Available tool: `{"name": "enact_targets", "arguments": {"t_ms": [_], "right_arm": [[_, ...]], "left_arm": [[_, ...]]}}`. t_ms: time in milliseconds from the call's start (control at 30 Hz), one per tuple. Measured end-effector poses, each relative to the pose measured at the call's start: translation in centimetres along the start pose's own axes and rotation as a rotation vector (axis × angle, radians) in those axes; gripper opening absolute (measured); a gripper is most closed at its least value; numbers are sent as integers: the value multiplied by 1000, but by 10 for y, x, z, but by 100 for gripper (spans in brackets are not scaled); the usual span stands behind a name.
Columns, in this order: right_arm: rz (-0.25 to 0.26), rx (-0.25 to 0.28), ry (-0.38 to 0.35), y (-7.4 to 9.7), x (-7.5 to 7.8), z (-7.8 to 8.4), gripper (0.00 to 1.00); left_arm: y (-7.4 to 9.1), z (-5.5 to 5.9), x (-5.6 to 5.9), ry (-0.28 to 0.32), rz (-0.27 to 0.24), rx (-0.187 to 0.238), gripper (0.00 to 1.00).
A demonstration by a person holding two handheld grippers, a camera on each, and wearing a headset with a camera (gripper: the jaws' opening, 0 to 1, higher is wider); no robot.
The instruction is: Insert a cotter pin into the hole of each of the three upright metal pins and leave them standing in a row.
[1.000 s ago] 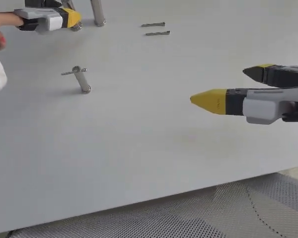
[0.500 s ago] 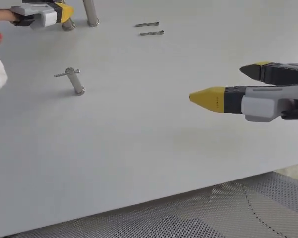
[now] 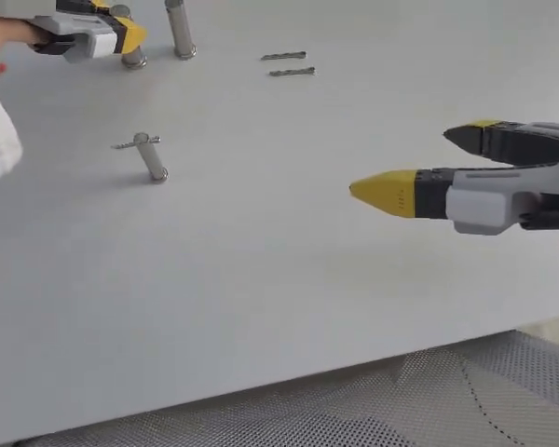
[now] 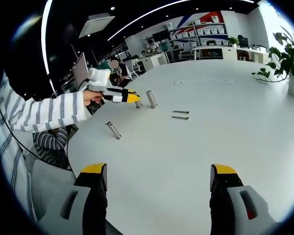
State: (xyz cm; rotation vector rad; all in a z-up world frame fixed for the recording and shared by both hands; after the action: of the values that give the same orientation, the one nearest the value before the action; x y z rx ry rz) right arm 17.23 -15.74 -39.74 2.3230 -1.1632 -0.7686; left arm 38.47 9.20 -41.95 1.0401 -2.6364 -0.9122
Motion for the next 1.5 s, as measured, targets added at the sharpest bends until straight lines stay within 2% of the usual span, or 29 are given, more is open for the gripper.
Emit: {"name": "enact_targets", "arguments": {"t_ms": [67, 133, 300, 400, 533, 700, 767, 833, 967, 1100, 1167, 1267, 1333, 1433, 1500], "right_arm": [[-1, 7, 5, 2, -1, -3, 85], [-1, 13, 17, 3, -1, -6, 85], [-20, 24, 39, 6, -6, -12, 85], [-33, 30, 52, 7, -11, -14, 85], [-47, 36, 70, 10, -16, -17, 85], [-66, 48, 96, 13, -24, -21, 84], [-72, 50, 105, 13, -25, -21, 84], [-77, 55, 110, 14, -26, -22, 84], [-83, 60, 115, 17, -29, -21, 84], [-84, 61, 114, 20, -29, -17, 83], [-86, 60, 115, 21, -30, -16, 83], [-87, 57, 117, 23, -32, -15, 83], [-87, 57, 115, 23, -32, -14, 83], [-86, 56, 113, 24, -31, -13, 83], [-86, 55, 112, 24, -31, -12, 82]], "left_arm": [[10, -7, 6, -4, 7, 16, 9], [18, -14, 13, 21, 28, 27, 9], [32, -29, 33, 22, 53, 33, 9], [38, -39, 49, 42, 85, 46, 9], [48, -49, 70, 35, 118, 55, 9], [55, -56, 90, 18, 139, 61, 9], [56, -58, 95, 17, 144, 62, 9], [60, -60, 107, 11, 149, 64, 9], [62, -61, 123, 2, 165, 64, 9], [59, -57, 141, -8, 192, 72, 9], [58, -52, 151, 3, 203, 64, 9], [58, -45, 167, -24, 207, 50, 9], [53, -42, 167, -19, 212, 44, 9], [55, -34, 186, -22, 250, 19, 9], [54, -30, 193, -17, 258, 15, 9]]}}
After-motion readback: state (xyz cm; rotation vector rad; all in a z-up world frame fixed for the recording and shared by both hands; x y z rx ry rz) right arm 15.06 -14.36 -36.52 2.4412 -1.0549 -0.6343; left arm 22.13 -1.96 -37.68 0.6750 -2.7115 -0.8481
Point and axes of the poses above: the centre of the closed fingertips' face, and the gripper's own axes: y roughly backward along the fingers, x roughly to its right, z roughly out of its underside, the point moved 4 cm from there along y, roughly backward along the fingers, and after that the axes turned 1 degree about y, right-handed, at the moved point
